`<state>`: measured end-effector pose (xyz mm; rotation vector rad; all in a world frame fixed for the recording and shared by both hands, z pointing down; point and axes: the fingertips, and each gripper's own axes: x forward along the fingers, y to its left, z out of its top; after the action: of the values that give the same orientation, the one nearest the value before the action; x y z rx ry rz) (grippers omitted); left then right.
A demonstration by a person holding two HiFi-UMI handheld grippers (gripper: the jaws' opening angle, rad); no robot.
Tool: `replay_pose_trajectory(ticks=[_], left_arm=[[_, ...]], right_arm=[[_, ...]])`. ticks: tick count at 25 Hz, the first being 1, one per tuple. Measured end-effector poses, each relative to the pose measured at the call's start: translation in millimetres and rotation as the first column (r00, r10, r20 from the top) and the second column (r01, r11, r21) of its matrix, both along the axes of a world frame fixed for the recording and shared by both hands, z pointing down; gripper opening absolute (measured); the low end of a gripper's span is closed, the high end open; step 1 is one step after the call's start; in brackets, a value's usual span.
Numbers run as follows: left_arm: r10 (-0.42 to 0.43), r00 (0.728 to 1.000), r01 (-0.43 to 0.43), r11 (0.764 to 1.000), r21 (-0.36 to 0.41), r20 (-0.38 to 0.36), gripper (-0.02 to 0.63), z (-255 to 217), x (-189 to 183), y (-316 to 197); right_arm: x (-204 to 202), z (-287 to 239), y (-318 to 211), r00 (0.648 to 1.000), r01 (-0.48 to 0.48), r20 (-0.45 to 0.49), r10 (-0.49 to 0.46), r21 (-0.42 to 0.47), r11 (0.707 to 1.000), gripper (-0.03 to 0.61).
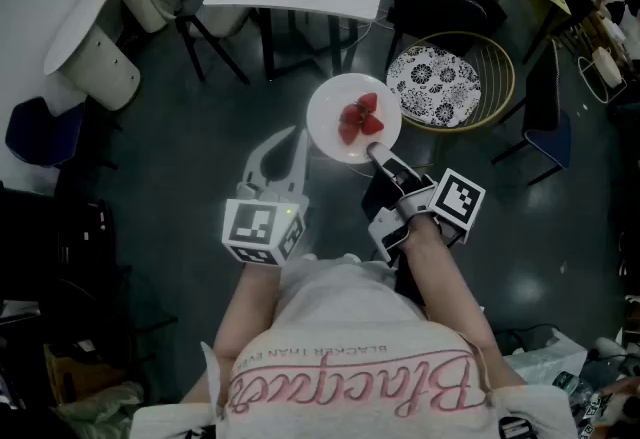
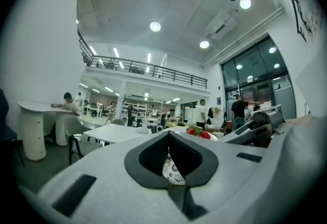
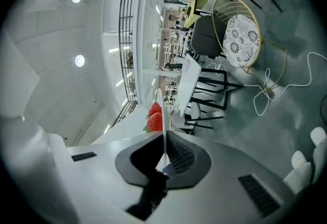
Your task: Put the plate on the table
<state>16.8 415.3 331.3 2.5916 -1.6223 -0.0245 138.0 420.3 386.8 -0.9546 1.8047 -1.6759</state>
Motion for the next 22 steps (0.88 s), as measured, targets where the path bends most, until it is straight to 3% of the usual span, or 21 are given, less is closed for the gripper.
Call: replay_pose_trajectory(ticks=[14,22], left_arm=[[-0.056,0.998,0.056,0.998,-0.011,0.004,0.003,14.4,0.9,4.0],[-0.078,0.997,0.078,0.997,-0.007,0.004,0.003,6.0,10.1,-15.0]], right_arm=[[1.3,21.9,-4.1,0.998,0.059,-0.017,-0.060,-0.032,0.998,0.012],[13.8,16.2,-25.2,0.997,0.075,0.018,-0.074,-0.050,0.996,0.012]])
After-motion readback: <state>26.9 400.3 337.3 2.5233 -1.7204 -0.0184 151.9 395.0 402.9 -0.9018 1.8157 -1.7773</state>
